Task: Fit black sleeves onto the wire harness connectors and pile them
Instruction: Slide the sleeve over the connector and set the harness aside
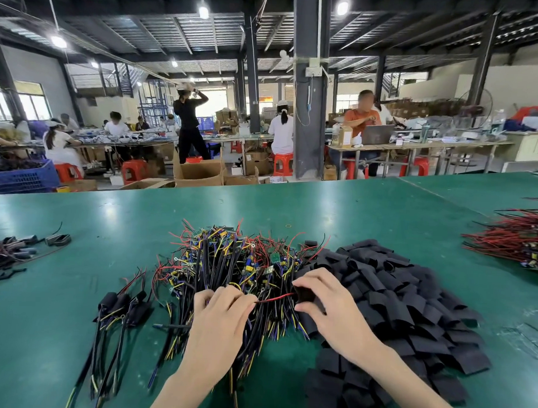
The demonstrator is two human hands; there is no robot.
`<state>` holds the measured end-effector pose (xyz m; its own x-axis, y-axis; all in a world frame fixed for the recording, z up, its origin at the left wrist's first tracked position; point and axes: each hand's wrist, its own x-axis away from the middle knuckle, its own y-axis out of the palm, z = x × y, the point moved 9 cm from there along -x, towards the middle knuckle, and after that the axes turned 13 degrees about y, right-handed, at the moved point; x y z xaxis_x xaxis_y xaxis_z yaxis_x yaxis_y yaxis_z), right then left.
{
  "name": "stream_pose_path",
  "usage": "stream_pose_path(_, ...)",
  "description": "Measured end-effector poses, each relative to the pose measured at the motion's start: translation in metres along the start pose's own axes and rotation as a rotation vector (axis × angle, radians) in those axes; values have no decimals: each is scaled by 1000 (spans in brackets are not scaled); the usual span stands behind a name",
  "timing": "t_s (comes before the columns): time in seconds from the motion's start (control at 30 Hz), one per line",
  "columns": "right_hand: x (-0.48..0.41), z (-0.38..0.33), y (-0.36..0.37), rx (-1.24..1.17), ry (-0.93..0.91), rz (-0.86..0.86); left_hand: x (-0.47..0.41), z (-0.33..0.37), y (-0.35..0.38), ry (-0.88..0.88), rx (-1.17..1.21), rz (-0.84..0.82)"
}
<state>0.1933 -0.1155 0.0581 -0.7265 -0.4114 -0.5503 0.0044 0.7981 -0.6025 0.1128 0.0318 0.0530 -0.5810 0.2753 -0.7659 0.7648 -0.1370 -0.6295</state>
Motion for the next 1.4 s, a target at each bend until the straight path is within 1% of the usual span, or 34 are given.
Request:
stream_pose_path(0.07,6,-15,9,256,-143,20,-2,10,6,58,51,-36)
stream_pose_path(0.13,12,-26,19,400,-226,42,-2,20,14,92,145,-104)
stream_pose_path(0.2,16,-30,30,406,-243,12,1,24,21,55,301,-146)
stream_pose_path(0.27,19,-31,38,383,-242,-28,2,24,22,-44,510,-119)
stream_pose_path(0.3,20,-32,40,383,-250,-38,1,24,21,-77,577,-98)
stream_pose_path(0.37,22,-34,43,415,-279,-36,0,22,18,-93,622,-69)
stream_pose_path(0.43,20,-31,43,484,-286,-34,3,18,20,-94,621,-103)
stream_pose_path(0.47,19,-25,43,451,-242,-73,5,16,20,-82,580,-136)
stream_pose_path(0.53,12,-12,37,256,-76,-127,7,9,21,-41,415,-205)
stream_pose_path(0.57,11,-8,34,181,-36,-119,7,6,20,-5,315,-233)
stream_pose_path(0.63,8,-4,29,116,-3,-86,7,3,21,44,204,-265)
stream_pose_path(0.7,7,-1,28,80,14,-93,8,-4,22,-19,256,-278)
stream_pose_path(0.8,9,-2,31,82,12,-145,10,-11,26,-160,449,-240)
stream_pose_path(0.9,12,-12,30,110,-42,-153,10,-11,27,-262,559,-205)
stream_pose_path(0.93,12,-17,28,113,-62,-132,11,-11,28,-274,576,-206)
stream_pose_path(1.0,15,-30,24,220,-158,-72,10,-8,26,-254,563,-194)
stream_pose_path(1.03,17,-34,24,231,-194,-66,9,-5,23,-222,543,-173)
stream_pose_path(1.13,18,-30,27,126,-149,-108,2,3,13,-147,509,-109)
stream_pose_path(1.23,15,-25,26,53,-122,-129,-1,5,5,-144,524,-33)
stream_pose_path(1.3,13,-25,27,21,-106,-171,-2,5,2,-139,528,-16)
stream_pose_path(1.4,12,-24,25,-15,-77,-180,-1,4,2,-145,535,-19)
